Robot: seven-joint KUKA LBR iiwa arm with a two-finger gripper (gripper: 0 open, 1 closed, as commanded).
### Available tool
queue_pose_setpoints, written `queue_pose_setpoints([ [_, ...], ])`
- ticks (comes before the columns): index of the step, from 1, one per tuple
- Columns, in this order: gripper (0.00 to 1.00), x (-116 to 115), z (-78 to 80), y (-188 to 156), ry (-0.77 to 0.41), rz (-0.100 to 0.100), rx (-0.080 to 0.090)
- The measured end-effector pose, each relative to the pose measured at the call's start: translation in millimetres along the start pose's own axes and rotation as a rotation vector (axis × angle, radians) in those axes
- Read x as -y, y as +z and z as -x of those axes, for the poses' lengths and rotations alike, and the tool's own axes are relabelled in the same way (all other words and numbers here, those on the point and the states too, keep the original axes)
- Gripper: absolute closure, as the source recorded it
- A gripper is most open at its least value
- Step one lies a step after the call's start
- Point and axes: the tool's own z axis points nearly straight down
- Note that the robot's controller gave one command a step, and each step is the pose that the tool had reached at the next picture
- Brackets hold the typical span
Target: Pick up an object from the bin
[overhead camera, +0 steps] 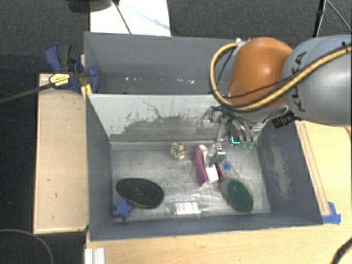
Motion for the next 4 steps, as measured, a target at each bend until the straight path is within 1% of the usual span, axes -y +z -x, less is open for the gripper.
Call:
queue_pose_setpoints([
  [1,0.00,36,11.2,79,0.050,0.000,0.018],
  [2,0.00,50,9.0,83,-0.585,-0.001,0.021],
  [3,0.00,67,4.9,86,-1.315,-0.010,0.034],
  [4,0.00,44,7.6,101,-1.871,-0.029,0.004],
])
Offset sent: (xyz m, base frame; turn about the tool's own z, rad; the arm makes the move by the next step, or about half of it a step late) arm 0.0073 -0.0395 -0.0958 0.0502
